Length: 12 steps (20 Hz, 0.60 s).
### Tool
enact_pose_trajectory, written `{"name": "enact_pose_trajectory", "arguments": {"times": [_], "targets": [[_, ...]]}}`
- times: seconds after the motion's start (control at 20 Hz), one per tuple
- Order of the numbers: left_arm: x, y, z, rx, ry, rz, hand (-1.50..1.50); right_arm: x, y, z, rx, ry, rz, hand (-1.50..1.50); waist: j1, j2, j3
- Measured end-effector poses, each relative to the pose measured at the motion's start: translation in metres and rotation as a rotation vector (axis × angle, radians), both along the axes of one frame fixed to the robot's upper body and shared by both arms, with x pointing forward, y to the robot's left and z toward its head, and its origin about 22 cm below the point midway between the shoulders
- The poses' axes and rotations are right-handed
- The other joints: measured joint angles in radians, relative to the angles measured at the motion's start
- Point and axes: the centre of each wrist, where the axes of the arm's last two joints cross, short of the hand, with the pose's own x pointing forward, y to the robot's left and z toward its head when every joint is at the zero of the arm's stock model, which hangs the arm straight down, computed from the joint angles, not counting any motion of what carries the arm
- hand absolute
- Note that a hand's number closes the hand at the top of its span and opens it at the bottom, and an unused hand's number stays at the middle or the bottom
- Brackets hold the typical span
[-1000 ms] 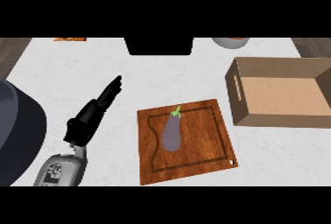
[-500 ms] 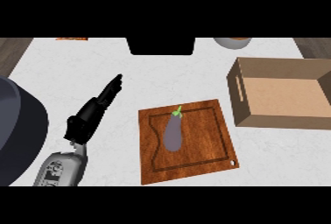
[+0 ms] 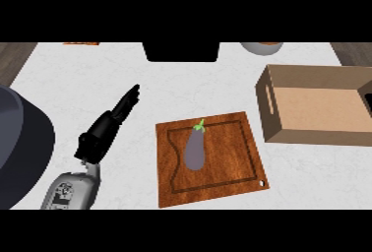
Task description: Pick the tomato from the cutting board and place it in the cardboard box
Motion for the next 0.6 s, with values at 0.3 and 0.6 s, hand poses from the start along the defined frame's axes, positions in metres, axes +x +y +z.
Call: {"name": "enact_pose_trajectory", "arguments": {"times": [0.3,0.6], "targets": [[-0.001,-0.006,0.002,-0.003,0.001,0.001,0.00,0.043,0.003,-0.040,-0.040,0.046,-0.022,1.50,0.005,0.001,0.000],[-0.002,0.002,-0.003,-0.001,0.003,-0.001,0.00,0.067,-0.001,-0.084,0.099,0.168,-0.053,-1.50,0.004,0.002,0.001]]}}
